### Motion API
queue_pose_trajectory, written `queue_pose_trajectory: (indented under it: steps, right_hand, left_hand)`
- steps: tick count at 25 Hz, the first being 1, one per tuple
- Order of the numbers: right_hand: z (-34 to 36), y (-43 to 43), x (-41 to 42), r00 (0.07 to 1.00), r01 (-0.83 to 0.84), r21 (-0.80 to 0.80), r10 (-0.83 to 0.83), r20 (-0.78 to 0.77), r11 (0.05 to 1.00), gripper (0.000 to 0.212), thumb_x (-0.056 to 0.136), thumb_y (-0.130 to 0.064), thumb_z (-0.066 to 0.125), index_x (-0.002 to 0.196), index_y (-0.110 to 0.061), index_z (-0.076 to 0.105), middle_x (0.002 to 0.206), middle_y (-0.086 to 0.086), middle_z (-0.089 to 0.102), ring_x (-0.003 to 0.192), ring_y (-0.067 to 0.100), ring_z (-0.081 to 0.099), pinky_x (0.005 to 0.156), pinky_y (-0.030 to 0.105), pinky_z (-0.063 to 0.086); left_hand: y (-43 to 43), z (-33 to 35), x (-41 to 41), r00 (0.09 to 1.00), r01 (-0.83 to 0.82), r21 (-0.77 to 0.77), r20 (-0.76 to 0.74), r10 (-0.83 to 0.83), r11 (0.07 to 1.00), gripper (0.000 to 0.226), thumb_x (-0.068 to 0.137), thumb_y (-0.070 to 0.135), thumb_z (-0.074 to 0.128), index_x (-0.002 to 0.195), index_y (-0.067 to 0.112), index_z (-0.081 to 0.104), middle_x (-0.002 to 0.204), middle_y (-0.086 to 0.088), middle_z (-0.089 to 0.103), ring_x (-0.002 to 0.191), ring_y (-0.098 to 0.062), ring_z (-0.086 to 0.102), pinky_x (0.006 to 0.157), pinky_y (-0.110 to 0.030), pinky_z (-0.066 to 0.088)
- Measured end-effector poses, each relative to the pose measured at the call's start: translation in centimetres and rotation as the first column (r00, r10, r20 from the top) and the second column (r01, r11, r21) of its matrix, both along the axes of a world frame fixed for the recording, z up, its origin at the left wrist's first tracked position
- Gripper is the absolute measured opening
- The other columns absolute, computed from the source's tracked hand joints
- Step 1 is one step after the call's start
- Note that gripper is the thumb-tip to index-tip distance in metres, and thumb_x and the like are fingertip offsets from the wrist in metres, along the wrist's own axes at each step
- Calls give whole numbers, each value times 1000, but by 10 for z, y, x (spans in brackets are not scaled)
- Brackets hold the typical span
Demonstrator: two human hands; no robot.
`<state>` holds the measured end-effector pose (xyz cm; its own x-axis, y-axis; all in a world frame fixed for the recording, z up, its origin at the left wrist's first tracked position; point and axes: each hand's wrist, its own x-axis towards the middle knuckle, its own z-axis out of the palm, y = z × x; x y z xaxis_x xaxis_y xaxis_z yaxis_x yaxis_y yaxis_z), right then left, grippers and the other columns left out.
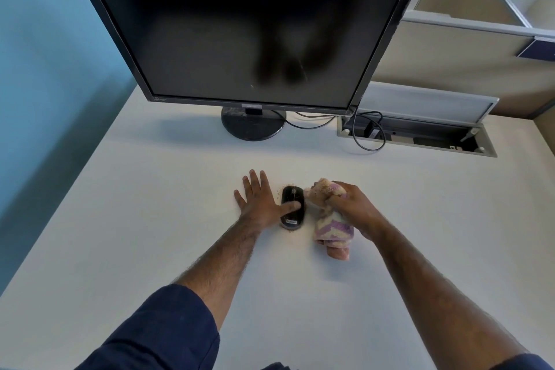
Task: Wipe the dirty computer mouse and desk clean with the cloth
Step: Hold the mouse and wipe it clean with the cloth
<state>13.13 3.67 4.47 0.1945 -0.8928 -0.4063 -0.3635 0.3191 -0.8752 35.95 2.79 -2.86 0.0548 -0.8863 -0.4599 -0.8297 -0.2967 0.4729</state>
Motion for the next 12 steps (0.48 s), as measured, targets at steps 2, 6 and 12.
queue_pose_trajectory:
  steps: [2,6,12]
  right_hand:
    - [-3,3,-5,999,45,-37,-45,12,998,30,76,-37,64,103,-29,75,99,1,77,91,19,73,88,46,59]
    - [-12,8,4,975,-8,-237,-45,-218,971,49,89,-61,52,127,-32,63,122,-8,70,109,14,65,100,42,52]
    - [-33,31,39,752,-512,-480,100,-652,712,54,102,-47,45,150,-22,45,153,1,49,140,19,44,120,34,22]
  left_hand:
    - [-7,3,1,999,-27,-63,42,29,998,106,93,73,46,161,15,-11,168,-9,-24,154,-29,-24,120,-58,-14]
    - [-22,11,2,987,-1,-70,161,12,998,105,92,75,43,162,14,-6,169,-12,-19,155,-33,-21,120,-59,-13]
    - [-27,13,5,982,-25,61,188,13,998,123,79,89,43,162,15,-10,168,-13,-22,154,-34,-22,120,-59,-12]
